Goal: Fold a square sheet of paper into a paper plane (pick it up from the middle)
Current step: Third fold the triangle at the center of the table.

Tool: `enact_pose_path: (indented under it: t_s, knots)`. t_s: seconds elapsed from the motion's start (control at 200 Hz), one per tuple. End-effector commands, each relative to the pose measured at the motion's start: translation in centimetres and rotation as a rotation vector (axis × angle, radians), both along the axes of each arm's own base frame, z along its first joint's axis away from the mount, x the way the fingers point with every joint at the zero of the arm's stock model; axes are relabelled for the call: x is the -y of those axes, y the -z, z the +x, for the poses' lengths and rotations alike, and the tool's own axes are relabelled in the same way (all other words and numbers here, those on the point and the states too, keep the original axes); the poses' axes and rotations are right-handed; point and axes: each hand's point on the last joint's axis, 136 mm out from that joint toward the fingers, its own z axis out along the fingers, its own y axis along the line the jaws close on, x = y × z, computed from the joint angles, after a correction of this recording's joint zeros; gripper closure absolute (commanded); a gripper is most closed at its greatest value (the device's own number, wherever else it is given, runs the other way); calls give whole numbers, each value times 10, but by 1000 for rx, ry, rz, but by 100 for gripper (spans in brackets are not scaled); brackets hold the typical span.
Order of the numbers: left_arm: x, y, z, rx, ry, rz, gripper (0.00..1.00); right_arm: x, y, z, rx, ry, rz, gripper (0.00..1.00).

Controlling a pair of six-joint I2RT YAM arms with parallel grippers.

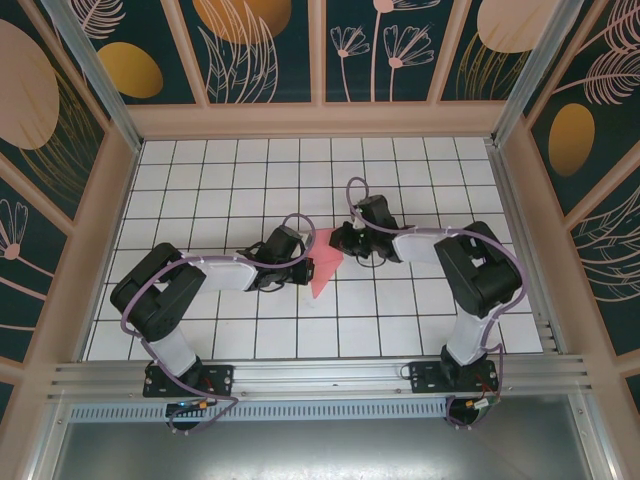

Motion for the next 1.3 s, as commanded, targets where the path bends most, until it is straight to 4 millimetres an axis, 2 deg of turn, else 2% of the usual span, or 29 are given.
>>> enact_pose_path:
  t_s: [0.0,0.17,0.3,0.32,0.41,0.485,0.615,0.751,0.921,1.026,1.146,1.296]
  knots:
    - [-32,33,-22,-95,-12,153,99,7,32,-2,-55,-18,-92,89]
    - [-34,31,-22,-84,-3,169,99,9,52,-2,-98,-16,-138,90]
    - [-39,33,-25,-83,5,191,100,20,52,-9,-119,24,-164,91]
    - [-39,33,-24,-82,5,193,100,15,51,-16,-116,10,-165,91]
    - [-39,33,-25,-80,19,197,100,16,45,-26,-107,22,-161,91]
    - [-38,33,-26,-78,34,194,99,15,35,-29,-86,26,-140,91]
    - [-39,34,-28,-79,50,208,100,21,9,-20,-14,49,-146,90]
    - [-37,34,-29,-78,61,194,99,17,-18,-19,51,33,-98,88]
    - [-34,35,-26,-82,67,194,99,-1,-34,-41,56,-37,34,87]
    - [-36,38,-27,-89,60,204,99,-14,-30,-63,17,-67,105,89]
    - [-37,40,-28,-96,53,207,99,-19,-19,-78,-15,-75,134,90]
    - [-37,39,-28,-95,52,207,99,-21,-6,-82,-46,-78,142,91]
